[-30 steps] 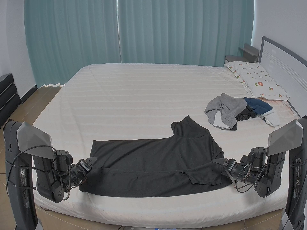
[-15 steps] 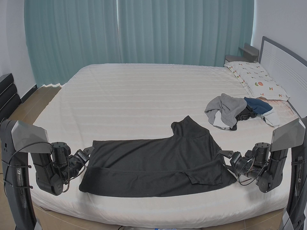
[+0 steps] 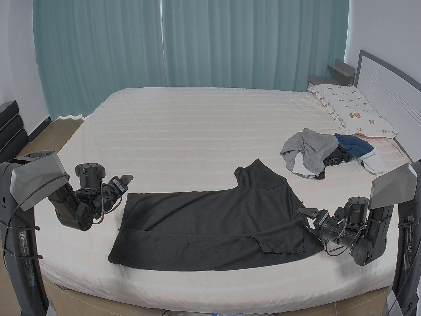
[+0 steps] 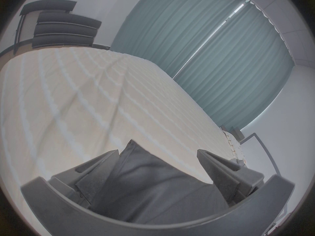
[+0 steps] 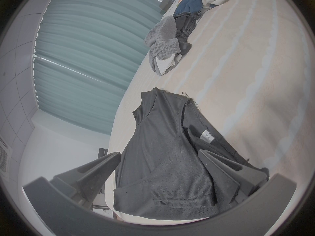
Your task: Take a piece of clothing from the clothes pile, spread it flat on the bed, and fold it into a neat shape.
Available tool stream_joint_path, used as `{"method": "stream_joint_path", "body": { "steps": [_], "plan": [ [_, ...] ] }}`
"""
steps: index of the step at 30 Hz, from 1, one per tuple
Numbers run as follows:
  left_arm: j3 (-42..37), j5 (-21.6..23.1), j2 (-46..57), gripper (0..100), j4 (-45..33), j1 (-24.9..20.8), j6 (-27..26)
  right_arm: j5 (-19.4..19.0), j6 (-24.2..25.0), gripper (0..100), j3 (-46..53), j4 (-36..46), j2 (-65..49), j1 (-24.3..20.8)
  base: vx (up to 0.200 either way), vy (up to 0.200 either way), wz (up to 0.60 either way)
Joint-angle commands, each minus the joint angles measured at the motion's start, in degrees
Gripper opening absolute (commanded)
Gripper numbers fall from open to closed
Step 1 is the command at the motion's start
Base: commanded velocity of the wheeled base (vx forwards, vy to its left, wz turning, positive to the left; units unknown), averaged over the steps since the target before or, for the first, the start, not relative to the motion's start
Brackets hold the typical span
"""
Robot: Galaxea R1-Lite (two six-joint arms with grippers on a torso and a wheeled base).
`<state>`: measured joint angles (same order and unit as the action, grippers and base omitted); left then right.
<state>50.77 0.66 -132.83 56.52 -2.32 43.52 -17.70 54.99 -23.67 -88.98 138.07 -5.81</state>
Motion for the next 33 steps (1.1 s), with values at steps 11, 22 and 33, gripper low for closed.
{"method": "stream_joint_path", "body": {
  "steps": [11, 22, 33],
  "plan": [
    [24.64, 0.04, -16.76, 100, -11.52, 1.0, -2.83, 0.3, -0.32, 100, 0.3, -0.93, 0.8, -1.22, 0.0, 0.0, 0.0],
    [25.43, -0.22, -18.34, 100, -10.81, 1.17, -3.0, 0.39, -0.5, 100, 0.21, -0.93, 0.88, -1.3, 0.0, 0.0, 0.0],
    [24.28, -0.04, -18.17, 100, -10.72, 0.82, -3.27, 0.3, -0.76, 100, 0.03, -0.93, 0.97, -1.3, 0.0, 0.0, 0.0]
  ]
}}
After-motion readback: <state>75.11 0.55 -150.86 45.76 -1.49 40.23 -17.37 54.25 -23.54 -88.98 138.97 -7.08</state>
